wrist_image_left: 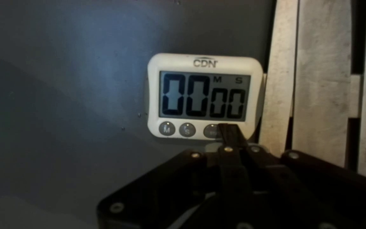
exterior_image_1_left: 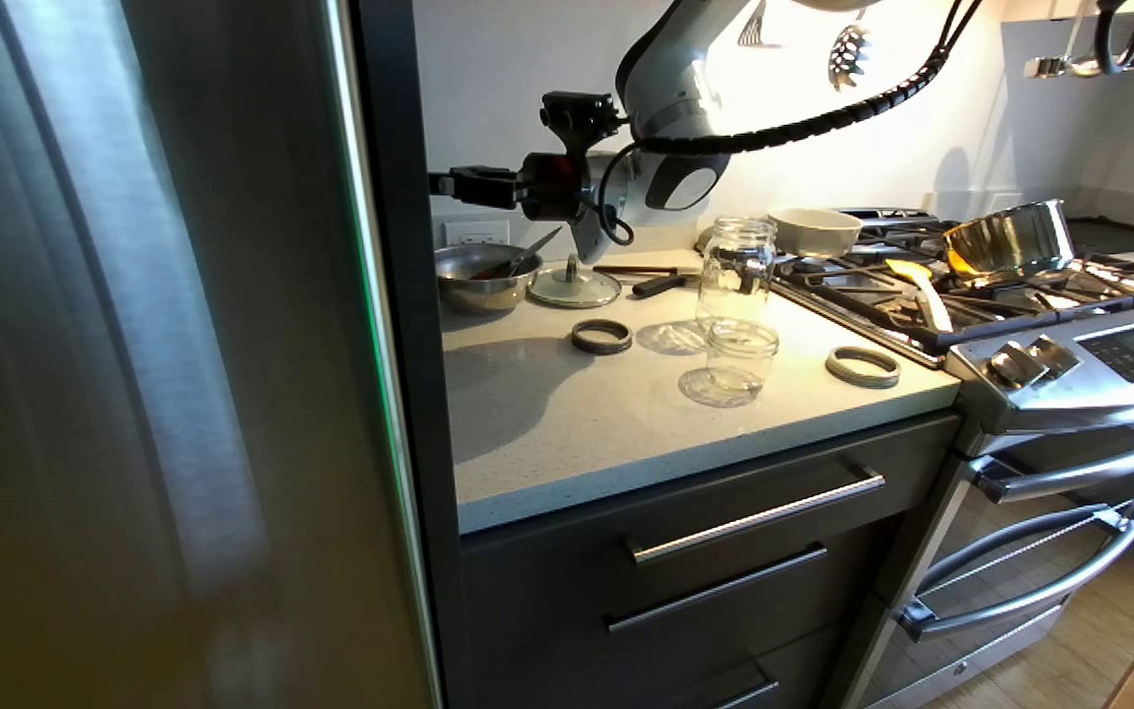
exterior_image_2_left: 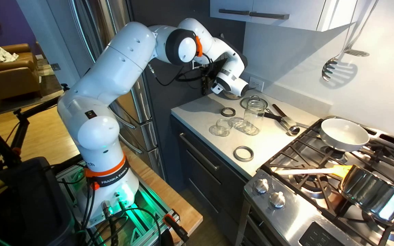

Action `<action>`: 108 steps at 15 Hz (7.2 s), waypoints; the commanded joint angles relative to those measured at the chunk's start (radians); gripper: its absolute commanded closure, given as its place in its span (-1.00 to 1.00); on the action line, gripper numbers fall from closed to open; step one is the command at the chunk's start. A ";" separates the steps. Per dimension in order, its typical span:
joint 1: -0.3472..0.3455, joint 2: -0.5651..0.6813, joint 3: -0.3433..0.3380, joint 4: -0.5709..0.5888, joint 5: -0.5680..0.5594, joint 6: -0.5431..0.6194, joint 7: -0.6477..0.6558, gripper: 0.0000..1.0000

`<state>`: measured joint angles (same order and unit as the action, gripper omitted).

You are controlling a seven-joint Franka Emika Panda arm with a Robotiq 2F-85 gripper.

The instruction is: Press a button on the remote controller on the magnetic wall rack on the left wall near the kitchen knives on the wall

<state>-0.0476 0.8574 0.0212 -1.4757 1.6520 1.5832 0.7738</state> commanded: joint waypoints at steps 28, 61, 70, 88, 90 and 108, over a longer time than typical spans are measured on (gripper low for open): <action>-0.020 -0.024 -0.006 -0.027 -0.070 -0.068 0.000 1.00; 0.049 -0.078 0.016 -0.102 -0.019 0.125 0.014 1.00; 0.041 -0.112 0.005 -0.122 -0.060 0.122 -0.034 1.00; 0.022 -0.150 -0.007 -0.166 -0.094 0.096 -0.047 1.00; 0.024 -0.141 -0.004 -0.163 -0.089 0.096 -0.047 1.00; -0.043 -0.216 -0.067 -0.260 -0.162 -0.070 -0.042 0.47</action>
<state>-0.0724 0.6999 -0.0280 -1.6665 1.5168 1.5485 0.7371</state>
